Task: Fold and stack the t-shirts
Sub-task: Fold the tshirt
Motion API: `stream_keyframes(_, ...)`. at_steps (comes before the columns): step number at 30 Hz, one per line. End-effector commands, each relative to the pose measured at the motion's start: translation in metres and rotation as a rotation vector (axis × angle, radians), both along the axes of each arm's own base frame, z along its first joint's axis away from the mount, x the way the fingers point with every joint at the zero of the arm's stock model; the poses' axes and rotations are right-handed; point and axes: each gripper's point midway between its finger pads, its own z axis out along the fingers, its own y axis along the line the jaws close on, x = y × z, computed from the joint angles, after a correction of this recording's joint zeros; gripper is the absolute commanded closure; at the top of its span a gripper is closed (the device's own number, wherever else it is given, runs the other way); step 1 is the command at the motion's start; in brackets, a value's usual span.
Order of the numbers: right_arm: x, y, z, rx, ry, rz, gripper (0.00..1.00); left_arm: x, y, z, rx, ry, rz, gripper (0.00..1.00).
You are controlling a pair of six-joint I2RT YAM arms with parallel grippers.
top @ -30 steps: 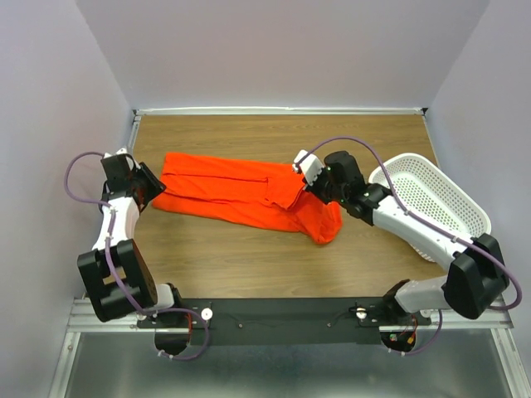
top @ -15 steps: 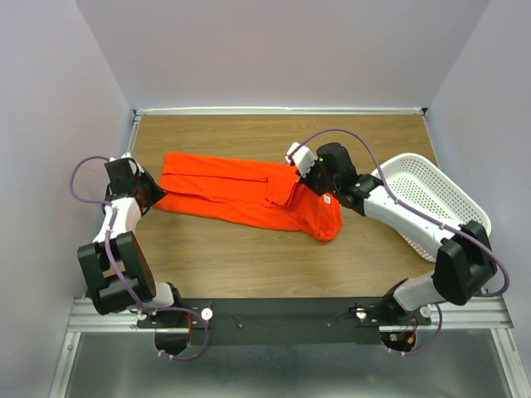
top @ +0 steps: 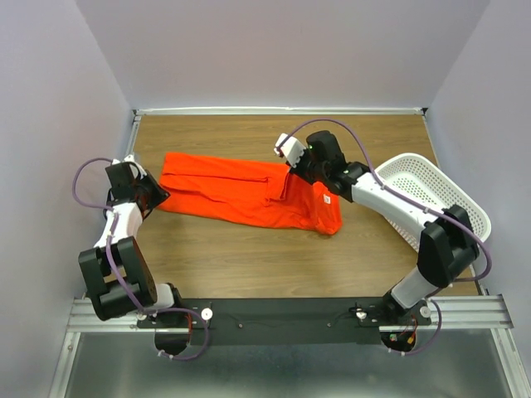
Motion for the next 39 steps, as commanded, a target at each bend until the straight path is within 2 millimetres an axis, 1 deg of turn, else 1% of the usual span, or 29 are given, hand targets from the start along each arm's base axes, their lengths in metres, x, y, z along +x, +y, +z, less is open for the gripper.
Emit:
stream_keyframes(1, 0.01, 0.009, 0.002, -0.004, -0.008, 0.029, 0.99, 0.004, 0.002, 0.02, 0.027, -0.078, -0.019, 1.0)
stream_keyframes(2, 0.012, 0.009, -0.001, -0.009, -0.005, 0.03, 0.99, 0.004, 0.0, 0.021, 0.024, -0.08, -0.022, 1.0)
stream_keyframes(7, 0.019, 0.013, 0.0, -0.016, -0.013, 0.027, 0.99, 0.004, 0.0, 0.03, 0.034, -0.114, -0.024, 1.0)
stream_keyframes(8, 0.02, 0.013, -0.003, -0.017, -0.007, 0.029, 0.99, 0.004, -0.001, 0.032, 0.032, -0.122, -0.027, 1.0)
stream_keyframes(12, 0.023, 0.019, -0.002, -0.009, -0.003, 0.038, 1.0, 0.004, -0.004, 0.03, 0.019, -0.123, -0.041, 1.0)
stream_keyframes(13, 0.024, 0.02, -0.007, -0.013, 0.005, 0.041, 1.0, 0.004, -0.004, 0.03, 0.018, -0.122, -0.043, 1.0)
stream_keyframes(14, 0.026, 0.022, -0.005, -0.01, 0.0, 0.043, 0.99, 0.004, -0.005, 0.03, 0.017, -0.124, -0.045, 1.0)
stream_keyframes(20, 0.029, 0.03, -0.011, -0.012, 0.015, 0.07, 0.99, 0.004, -0.006, 0.035, 0.02, -0.139, -0.047, 1.0)
stream_keyframes(22, 0.033, 0.031, -0.014, -0.019, 0.018, 0.068, 0.99, 0.004, -0.006, 0.035, 0.019, -0.139, -0.048, 1.0)
stream_keyframes(26, 0.037, 0.033, -0.013, -0.021, 0.01, 0.07, 0.99, 0.004, -0.006, 0.038, 0.023, -0.147, -0.047, 1.0)
stream_keyframes(27, 0.038, 0.034, -0.015, -0.024, 0.015, 0.07, 0.99, 0.004, -0.006, 0.038, 0.024, -0.149, -0.047, 1.0)
stream_keyframes(29, 0.04, 0.036, -0.014, -0.023, 0.011, 0.072, 0.99, 0.004, -0.005, 0.041, 0.028, -0.156, -0.046, 1.0)
stream_keyframes(39, 0.051, 0.038, -0.018, -0.035, 0.006, 0.05, 0.99, 0.003, -0.007, 0.042, 0.027, -0.161, -0.05, 1.0)
